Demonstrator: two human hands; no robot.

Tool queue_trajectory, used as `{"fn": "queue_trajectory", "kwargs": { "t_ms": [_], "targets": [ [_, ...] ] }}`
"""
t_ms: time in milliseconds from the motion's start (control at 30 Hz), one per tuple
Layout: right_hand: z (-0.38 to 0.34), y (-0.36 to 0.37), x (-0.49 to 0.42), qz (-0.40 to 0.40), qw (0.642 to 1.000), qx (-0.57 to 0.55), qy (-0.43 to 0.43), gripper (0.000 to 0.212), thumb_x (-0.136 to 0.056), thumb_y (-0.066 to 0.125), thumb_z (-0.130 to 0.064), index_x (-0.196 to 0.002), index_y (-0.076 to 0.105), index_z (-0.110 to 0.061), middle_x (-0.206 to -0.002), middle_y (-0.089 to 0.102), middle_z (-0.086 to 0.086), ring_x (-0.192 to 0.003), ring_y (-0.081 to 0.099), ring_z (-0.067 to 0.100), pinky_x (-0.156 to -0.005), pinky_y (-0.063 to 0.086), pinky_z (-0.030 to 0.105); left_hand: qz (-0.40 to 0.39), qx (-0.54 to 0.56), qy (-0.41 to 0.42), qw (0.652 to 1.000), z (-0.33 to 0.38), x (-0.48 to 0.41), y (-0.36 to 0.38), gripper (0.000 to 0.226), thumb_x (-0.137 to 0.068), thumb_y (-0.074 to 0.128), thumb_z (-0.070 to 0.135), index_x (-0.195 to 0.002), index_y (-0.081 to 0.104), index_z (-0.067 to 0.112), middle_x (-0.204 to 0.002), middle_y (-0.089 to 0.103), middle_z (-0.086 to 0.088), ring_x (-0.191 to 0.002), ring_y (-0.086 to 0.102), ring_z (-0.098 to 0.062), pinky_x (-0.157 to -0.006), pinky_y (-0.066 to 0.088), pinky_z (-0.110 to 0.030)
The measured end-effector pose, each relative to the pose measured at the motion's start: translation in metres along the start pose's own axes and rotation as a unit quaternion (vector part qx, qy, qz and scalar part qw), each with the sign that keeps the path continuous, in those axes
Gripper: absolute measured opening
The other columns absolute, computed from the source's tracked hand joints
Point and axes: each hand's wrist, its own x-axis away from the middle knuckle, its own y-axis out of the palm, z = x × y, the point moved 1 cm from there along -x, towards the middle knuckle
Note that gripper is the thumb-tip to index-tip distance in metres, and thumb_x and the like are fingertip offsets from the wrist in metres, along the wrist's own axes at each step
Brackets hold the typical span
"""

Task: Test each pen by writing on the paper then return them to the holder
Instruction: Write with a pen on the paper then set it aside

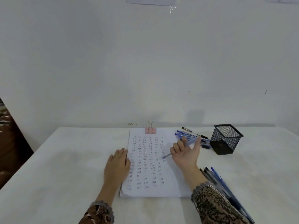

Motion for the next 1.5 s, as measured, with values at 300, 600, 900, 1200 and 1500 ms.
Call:
{"fn": "queue_trajectory", "kwargs": {
  "t_ms": [300,600,900,1200,1500],
  "targets": [
    [0.018,0.014,-0.003,-0.068,0.816,0.547,-0.173,0.023,-0.1,0.04,-0.015,-0.1,0.062,-0.012,-0.042,0.039,-0.013,-0.036,0.024,0.001,-0.037,0.023,0.013,0.035,0.014,0.043,0.998,0.005,0.001,-0.004,0.052,-0.095,0.024,0.027,-0.145,0.025,0.014,-0.152,0.027,-0.001,-0.14,0.024,-0.015,-0.115,0.012,-0.029],
    [0.046,0.036,0.002,-0.275,0.171,0.931,-0.169,0.043,-0.096,0.035,-0.048,-0.098,0.061,-0.014,-0.086,0.067,0.008,-0.071,0.056,0.022,-0.058,0.036,0.027,0.08,0.096,0.204,0.971,0.012,0.002,-0.011,0.054,-0.095,0.027,0.054,-0.125,0.056,0.019,-0.12,0.059,0.012,-0.104,0.055,-0.001,-0.09,0.044,-0.017],
    [0.023,0.033,-0.003,-0.147,0.628,0.674,-0.359,0.026,-0.096,0.04,-0.03,-0.085,0.056,-0.012,-0.08,0.055,0.003,-0.066,0.05,0.01,-0.063,0.04,0.023,0.037,0.209,0.102,0.972,0.018,0.007,-0.014,0.014,-0.095,0.043,0.035,-0.098,0.054,0.026,-0.088,0.061,0.013,-0.084,0.058,-0.004,-0.07,0.044,-0.015],
    [0.052,0.008,0.017,-0.03,0.901,0.416,-0.121,0.028,-0.101,0.035,-0.016,-0.079,0.047,-0.004,-0.069,0.05,0.009,-0.048,0.049,0.014,-0.045,0.044,0.025,-0.011,0.117,0.113,0.987,0.024,0.005,-0.01,0.019,-0.096,0.038,0.041,-0.096,0.052,0.028,-0.078,0.055,0.015,-0.073,0.052,-0.002,-0.059,0.036,-0.013],
    [0.052,0.002,0.021,-0.008,0.933,0.348,-0.095,0.028,-0.101,0.036,-0.016,-0.078,0.048,-0.005,-0.069,0.051,0.009,-0.047,0.049,0.017,-0.044,0.043,0.026,-0.009,0.099,0.125,0.987,0.021,0.003,-0.004,0.019,-0.094,0.044,0.039,-0.099,0.058,0.027,-0.084,0.059,0.013,-0.079,0.053,-0.006,-0.061,0.035,-0.012]
  ]
}}
